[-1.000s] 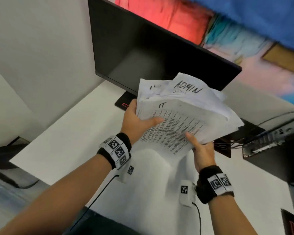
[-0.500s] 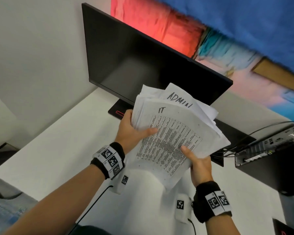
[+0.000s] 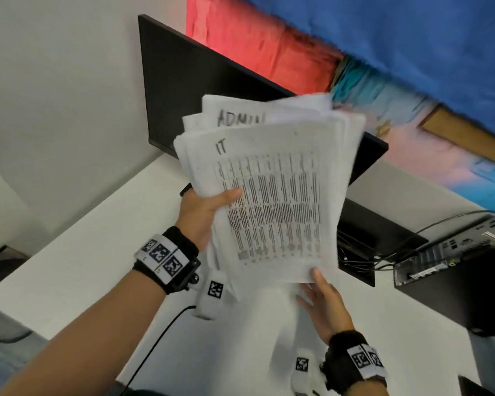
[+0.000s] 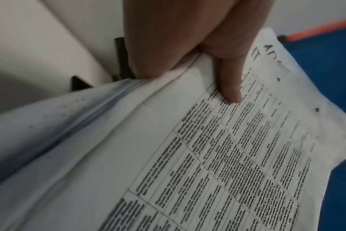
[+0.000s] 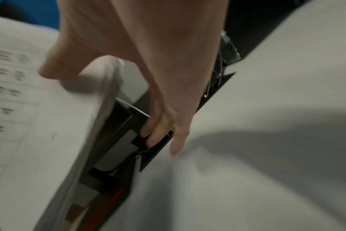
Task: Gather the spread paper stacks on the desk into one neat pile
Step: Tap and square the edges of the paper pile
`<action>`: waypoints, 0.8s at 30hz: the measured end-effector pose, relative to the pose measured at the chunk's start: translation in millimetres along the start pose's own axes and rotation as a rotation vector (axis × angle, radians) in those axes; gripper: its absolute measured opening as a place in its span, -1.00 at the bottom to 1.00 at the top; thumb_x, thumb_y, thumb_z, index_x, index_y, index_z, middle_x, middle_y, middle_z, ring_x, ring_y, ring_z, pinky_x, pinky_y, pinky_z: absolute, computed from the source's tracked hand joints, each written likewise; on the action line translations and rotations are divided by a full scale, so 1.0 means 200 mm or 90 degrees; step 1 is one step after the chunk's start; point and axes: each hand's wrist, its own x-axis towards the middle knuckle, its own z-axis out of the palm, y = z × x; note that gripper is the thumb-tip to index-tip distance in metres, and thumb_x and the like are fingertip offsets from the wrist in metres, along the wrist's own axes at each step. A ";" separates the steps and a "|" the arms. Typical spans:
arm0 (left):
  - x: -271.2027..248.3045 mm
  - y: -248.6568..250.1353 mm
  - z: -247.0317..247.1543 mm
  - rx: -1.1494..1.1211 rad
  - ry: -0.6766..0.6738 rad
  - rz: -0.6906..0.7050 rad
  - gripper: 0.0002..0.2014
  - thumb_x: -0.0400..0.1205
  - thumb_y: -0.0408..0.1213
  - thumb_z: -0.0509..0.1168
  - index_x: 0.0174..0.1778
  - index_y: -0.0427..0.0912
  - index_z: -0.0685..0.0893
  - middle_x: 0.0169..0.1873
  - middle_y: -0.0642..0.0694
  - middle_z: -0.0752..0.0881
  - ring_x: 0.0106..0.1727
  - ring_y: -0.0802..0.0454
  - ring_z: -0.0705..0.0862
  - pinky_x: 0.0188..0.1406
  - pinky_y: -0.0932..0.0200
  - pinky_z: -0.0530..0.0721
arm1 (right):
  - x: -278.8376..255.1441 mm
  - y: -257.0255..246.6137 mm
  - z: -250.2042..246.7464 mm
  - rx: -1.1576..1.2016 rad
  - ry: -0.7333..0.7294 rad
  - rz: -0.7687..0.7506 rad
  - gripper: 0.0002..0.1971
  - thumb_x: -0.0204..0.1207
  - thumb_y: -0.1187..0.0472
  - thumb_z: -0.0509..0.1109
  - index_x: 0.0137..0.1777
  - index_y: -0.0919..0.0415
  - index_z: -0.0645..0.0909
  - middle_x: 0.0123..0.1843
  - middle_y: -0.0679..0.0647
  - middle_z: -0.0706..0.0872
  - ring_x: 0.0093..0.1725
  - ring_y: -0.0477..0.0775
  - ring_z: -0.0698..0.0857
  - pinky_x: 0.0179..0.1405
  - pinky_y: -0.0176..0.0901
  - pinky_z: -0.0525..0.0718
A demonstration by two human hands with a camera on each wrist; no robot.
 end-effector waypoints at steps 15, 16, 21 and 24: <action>0.16 0.25 -0.30 0.394 -0.111 -0.069 -0.35 0.28 -0.03 0.68 0.27 -0.17 0.74 0.08 -0.09 0.88 0.10 -0.11 0.85 0.22 -0.14 0.74 | -0.10 -0.42 0.07 -0.041 -0.010 -0.210 -0.56 0.54 0.44 0.43 0.43 0.31 0.64 0.23 0.17 0.86 0.17 0.08 0.86 -0.05 -0.13 0.82; 0.14 0.24 -0.26 0.426 -0.134 -0.068 -0.45 0.34 -0.11 0.67 0.25 -0.14 0.77 0.09 -0.07 0.88 0.13 -0.10 0.85 0.22 -0.18 0.75 | -0.12 -0.43 0.09 -0.045 -0.014 -0.229 -0.57 0.53 0.44 0.44 0.42 0.33 0.65 0.22 0.17 0.86 0.17 0.09 0.86 -0.04 -0.12 0.82; 0.06 0.05 -0.14 0.280 -0.012 0.069 -0.67 0.45 -0.39 0.61 0.13 -0.20 0.83 0.00 -0.07 0.90 0.04 0.01 0.88 0.05 0.05 0.84 | -0.15 -0.40 0.19 -0.010 0.033 -0.372 -0.60 0.55 0.50 0.42 0.40 0.38 0.66 0.13 0.07 0.88 0.15 0.09 0.84 0.07 -0.07 0.80; 0.04 -0.04 -0.18 0.232 0.072 0.067 -0.79 0.45 -0.35 0.61 -0.02 -0.14 0.85 -0.09 -0.08 0.91 -0.05 -0.01 0.89 -0.11 0.10 0.86 | -0.13 -0.32 0.18 -0.046 0.085 -0.387 -0.69 0.51 0.43 0.50 0.22 0.19 0.76 0.04 -0.05 0.91 0.07 -0.04 0.86 0.03 -0.14 0.81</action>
